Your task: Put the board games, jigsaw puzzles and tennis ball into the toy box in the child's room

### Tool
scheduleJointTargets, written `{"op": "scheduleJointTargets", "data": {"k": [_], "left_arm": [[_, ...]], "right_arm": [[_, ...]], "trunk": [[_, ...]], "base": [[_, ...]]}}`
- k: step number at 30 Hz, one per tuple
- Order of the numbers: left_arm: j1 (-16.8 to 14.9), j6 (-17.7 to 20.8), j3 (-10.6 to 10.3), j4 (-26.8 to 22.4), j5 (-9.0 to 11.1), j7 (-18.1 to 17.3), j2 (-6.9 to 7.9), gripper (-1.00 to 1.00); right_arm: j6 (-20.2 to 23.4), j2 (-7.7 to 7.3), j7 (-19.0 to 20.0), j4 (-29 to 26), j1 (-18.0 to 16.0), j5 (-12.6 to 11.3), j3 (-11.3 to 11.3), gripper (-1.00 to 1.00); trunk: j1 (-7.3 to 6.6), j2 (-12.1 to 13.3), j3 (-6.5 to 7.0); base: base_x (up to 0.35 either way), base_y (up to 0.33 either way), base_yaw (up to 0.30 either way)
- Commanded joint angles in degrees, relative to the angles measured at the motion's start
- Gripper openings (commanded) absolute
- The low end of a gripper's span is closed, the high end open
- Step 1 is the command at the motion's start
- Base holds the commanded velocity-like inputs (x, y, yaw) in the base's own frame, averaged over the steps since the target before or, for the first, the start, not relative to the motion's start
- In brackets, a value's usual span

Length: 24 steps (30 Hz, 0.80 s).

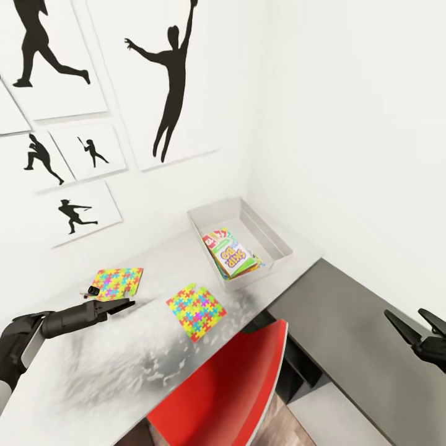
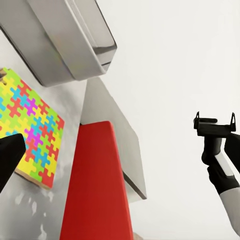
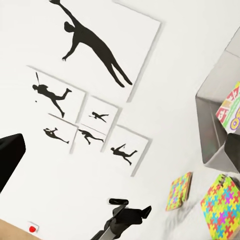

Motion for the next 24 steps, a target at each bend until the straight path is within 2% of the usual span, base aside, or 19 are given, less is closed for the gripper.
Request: {"op": "scheduleJointTargets", "data": {"k": [1, 24], "left_arm": [[-0.03, 0.61, -0.02, -0.01, 0.01, -0.20, 0.01, 1.00], [-0.03, 0.61, -0.08, -0.01, 0.03, -0.13, -0.06, 1.00]], "right_arm": [[0.20, -0.01, 0.18, 0.00, -0.05, 0.09, -0.04, 1.00], [0.23, -0.01, 0.29, 0.03, -0.05, 0.11, -0.10, 1.00]], "trunk": [[0.03, -0.10, 0.00], [0.03, -0.10, 2.19]], "base": [[0.000, 0.000, 0.000], [0.000, 0.000, 0.000]]}}
